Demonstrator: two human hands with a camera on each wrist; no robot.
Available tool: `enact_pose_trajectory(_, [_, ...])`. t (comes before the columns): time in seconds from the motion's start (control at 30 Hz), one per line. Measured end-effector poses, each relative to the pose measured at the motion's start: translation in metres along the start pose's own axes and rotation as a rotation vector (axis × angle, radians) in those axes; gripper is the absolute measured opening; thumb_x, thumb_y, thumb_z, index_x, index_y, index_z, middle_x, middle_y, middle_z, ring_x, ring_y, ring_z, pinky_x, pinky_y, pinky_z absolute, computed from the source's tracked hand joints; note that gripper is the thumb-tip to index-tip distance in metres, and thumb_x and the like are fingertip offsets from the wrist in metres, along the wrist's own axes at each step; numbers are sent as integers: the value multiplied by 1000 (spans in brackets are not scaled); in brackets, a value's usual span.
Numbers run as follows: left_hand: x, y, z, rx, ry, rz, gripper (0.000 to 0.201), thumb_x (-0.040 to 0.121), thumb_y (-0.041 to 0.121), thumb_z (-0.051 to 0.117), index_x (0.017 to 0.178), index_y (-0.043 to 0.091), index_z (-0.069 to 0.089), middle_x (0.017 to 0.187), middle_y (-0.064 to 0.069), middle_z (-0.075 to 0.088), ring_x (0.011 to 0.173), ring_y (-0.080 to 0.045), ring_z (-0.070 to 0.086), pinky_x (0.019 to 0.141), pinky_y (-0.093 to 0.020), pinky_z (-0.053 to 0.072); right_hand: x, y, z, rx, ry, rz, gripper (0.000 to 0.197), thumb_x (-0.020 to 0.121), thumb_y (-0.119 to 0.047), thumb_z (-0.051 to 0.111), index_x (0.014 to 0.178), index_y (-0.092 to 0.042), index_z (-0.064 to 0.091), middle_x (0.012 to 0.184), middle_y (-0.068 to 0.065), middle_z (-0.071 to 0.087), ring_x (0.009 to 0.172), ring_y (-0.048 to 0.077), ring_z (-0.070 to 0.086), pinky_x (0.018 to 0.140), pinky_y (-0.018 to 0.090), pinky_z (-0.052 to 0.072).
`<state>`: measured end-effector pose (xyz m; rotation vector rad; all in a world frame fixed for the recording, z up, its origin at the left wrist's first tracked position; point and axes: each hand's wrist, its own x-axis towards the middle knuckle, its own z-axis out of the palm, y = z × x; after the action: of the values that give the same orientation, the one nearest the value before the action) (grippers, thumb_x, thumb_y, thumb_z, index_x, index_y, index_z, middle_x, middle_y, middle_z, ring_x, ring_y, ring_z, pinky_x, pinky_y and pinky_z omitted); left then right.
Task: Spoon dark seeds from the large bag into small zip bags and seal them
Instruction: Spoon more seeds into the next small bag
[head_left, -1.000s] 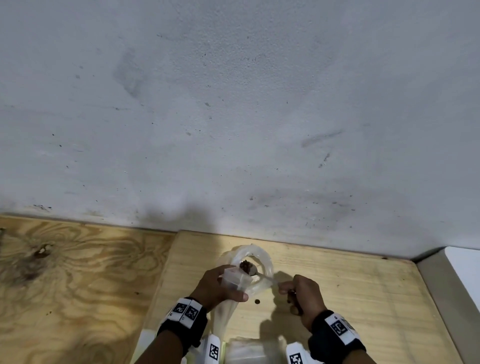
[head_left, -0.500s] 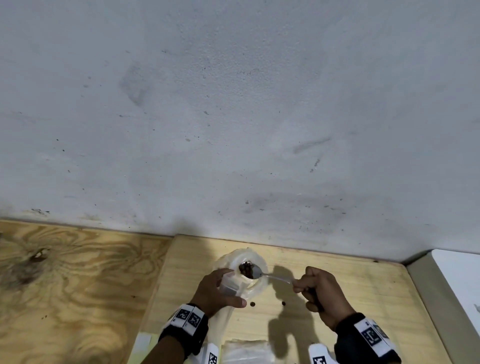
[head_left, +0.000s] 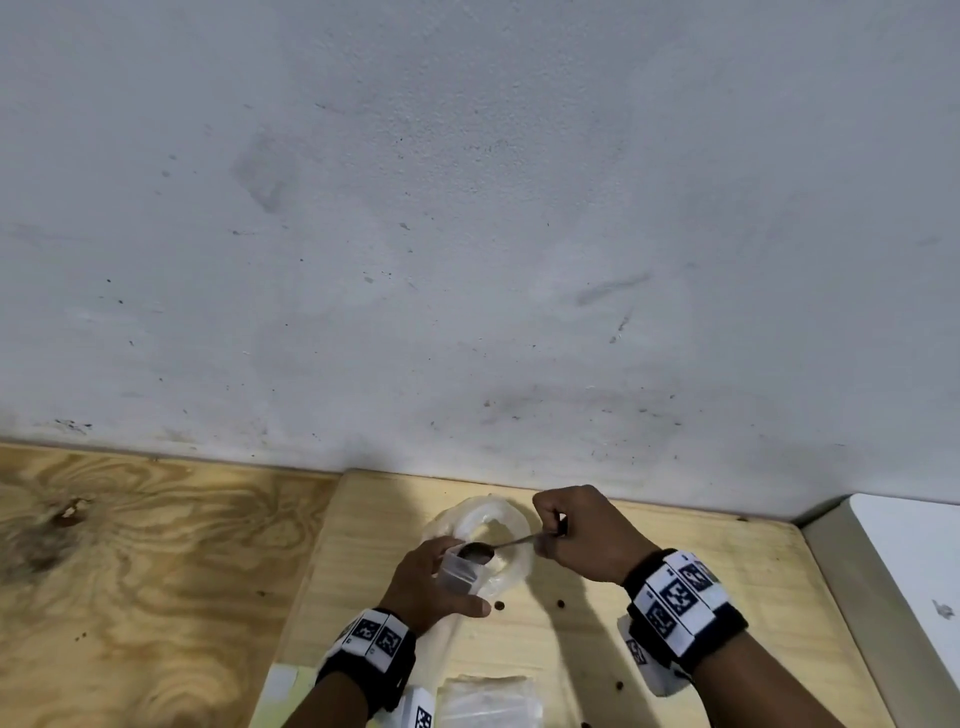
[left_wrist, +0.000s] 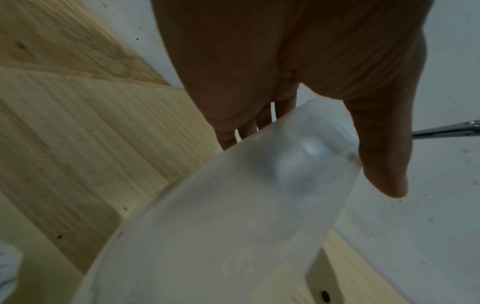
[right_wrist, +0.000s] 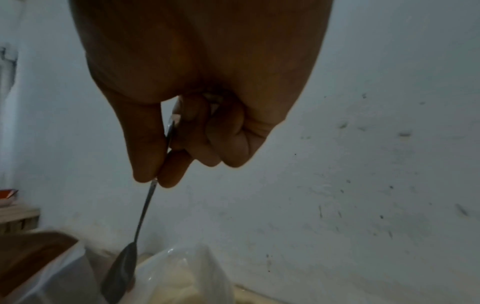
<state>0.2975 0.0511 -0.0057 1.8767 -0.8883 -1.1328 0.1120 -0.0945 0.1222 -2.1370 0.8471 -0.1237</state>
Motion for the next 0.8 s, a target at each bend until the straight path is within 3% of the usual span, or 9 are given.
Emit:
enact_pose_trajectory(0.13, [-2,0,-1,-23,12,0,95,29,41,94,118,32,61,113,7,66,105,-9,62,87,-25,51,-6,12,-10,250,135,119,42,70,3,72,56,-17,38,57,-3,41,55,13,47,63,30,45])
enact_pose_trajectory(0.2, [-4,-1,-2,-11,8,9,95,32,41,94,120,32,60,119,7,62,109,-10,60,89,-23,49,-13,19,-8,381,226,204,41,71,14,66,57,-11,36,53,0,35,48,9,46,64,32,48])
enact_pose_trajectory(0.3, [-10,-3,-4,-15,9,14,94,35,36,96,122,28,60,124,7,57,113,-10,56,86,-17,45,-20,29,13,439,279,340,43,74,20,56,56,-10,31,48,4,37,38,-1,49,49,21,36])
enact_pose_trajectory(0.4, [-16,-7,-8,-46,48,8,102,29,41,96,122,26,59,127,7,57,115,-11,57,92,-25,49,-19,40,42,492,290,461,45,78,16,60,56,-13,32,46,4,43,33,-2,42,37,17,28])
enact_pose_trajectory(0.47, [-20,-9,-12,-79,65,10,102,26,38,96,121,26,60,124,5,61,112,-11,59,87,-24,51,-15,48,61,594,312,539,47,78,8,69,54,-15,35,51,9,44,33,5,36,39,19,23])
enact_pose_trajectory(0.53, [-24,-9,-16,-99,76,22,98,26,33,96,118,26,61,121,3,63,108,-11,62,78,-19,51,-11,52,77,679,302,610,46,78,-6,78,53,-16,41,59,15,57,36,14,29,44,21,21])
enact_pose_trajectory(0.63, [-29,-8,-21,-111,102,34,95,26,33,96,115,27,63,119,2,64,107,-12,63,76,-20,53,-9,49,85,537,235,687,36,73,-33,85,61,-11,59,76,12,74,42,14,41,42,23,32])
enact_pose_trajectory(0.7, [-35,-5,-25,-105,124,51,92,27,34,96,113,28,64,116,3,65,106,-11,63,76,-20,52,-13,47,82,293,149,713,45,68,-53,83,78,-11,71,86,5,74,63,14,59,57,28,49])
enact_pose_trajectory(0.8, [-40,0,-29,-94,145,93,88,29,35,95,111,27,65,112,1,68,101,-10,66,74,-16,52,-24,45,76,51,90,683,60,70,-59,77,114,-20,65,115,2,67,94,17,61,77,26,46])
